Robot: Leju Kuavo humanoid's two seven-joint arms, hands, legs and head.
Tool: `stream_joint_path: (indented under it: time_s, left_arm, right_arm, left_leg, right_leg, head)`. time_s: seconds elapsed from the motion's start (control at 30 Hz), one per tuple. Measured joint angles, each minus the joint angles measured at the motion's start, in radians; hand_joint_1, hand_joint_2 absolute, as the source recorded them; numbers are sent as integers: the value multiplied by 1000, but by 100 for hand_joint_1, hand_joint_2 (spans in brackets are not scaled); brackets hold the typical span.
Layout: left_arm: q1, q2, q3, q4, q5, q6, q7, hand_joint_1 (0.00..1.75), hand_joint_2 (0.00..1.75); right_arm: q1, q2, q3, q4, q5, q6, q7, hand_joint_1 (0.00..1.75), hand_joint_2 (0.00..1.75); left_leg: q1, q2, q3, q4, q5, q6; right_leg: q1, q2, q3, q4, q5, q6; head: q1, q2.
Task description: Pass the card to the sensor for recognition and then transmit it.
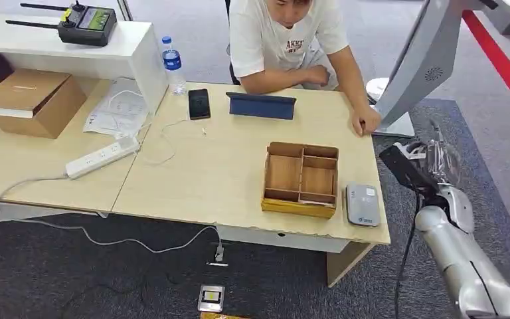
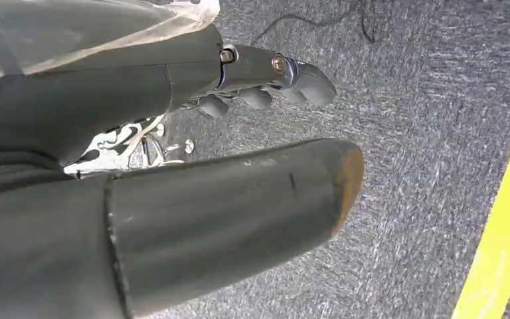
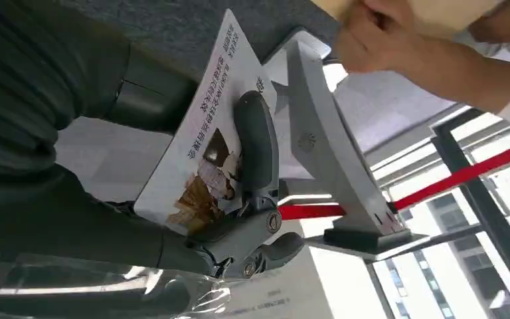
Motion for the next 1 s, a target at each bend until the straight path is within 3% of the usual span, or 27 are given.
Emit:
stream_joint_path:
  time_s: [0.33, 0.63, 1.0]
  left_arm:
    - [0, -1, 0, 0, -14, 3, -5, 0, 0]
    - [-2, -6, 0, 0, -27, 8, -11, 0, 0]
    - [-1, -9, -1, 0, -30, 10, -11, 0, 0]
  right_arm:
    - [66, -19, -7, -13, 48, 35, 13, 175, 175]
    - [106, 9, -4, -27, 80, 73, 21, 175, 175]
    - [147, 44, -3, -31, 76, 71, 34, 175, 175]
  left_leg:
    - [0, 0, 0, 0, 0, 0]
    - [0, 0, 0, 0, 0, 0]
    - [0, 0, 0, 0, 0, 0]
  right_leg:
    - [0, 0, 0, 0, 0, 0]
    - [0, 0, 0, 0, 0, 0]
    - [0, 0, 0, 0, 0, 0]
  head:
    - [0, 0]
    - [0, 0]
    - [0, 0]
